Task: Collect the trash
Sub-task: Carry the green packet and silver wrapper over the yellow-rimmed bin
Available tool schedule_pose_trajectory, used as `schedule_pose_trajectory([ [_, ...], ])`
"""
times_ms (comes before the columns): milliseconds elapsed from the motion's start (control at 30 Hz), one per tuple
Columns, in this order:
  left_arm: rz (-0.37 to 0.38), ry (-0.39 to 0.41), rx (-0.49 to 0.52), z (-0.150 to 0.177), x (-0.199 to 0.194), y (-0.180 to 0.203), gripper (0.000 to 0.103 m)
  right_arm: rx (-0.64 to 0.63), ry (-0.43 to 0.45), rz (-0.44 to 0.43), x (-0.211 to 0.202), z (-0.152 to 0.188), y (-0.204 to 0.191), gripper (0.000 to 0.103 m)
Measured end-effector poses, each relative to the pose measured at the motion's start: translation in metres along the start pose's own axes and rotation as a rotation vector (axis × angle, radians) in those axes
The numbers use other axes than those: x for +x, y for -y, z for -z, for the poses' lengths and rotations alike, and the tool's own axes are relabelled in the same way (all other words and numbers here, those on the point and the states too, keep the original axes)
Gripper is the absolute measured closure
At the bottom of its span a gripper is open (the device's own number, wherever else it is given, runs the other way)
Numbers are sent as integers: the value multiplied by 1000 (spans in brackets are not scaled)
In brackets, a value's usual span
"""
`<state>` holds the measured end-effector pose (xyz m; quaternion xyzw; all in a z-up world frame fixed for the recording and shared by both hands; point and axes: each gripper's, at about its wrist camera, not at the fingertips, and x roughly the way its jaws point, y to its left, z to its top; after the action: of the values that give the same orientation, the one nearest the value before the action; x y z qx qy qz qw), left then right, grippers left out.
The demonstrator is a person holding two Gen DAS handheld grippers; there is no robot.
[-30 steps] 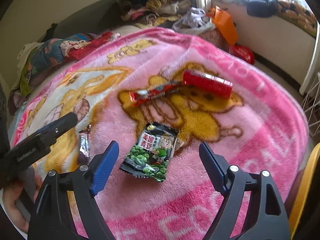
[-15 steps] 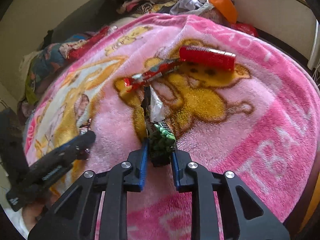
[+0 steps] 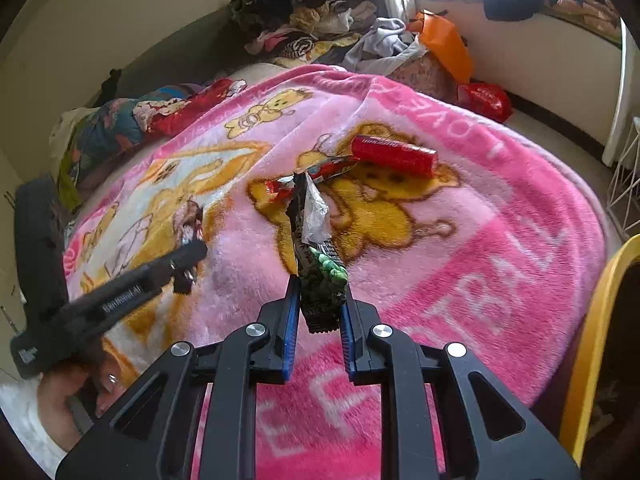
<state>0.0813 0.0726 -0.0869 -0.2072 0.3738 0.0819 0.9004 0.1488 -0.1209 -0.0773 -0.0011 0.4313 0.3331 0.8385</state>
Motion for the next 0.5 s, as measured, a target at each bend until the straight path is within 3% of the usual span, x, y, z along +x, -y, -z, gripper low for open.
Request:
schedule_pose_trajectory([
  [500,99,61,101,-5,-27,60,91,24,80,41,-46,5,19,85],
])
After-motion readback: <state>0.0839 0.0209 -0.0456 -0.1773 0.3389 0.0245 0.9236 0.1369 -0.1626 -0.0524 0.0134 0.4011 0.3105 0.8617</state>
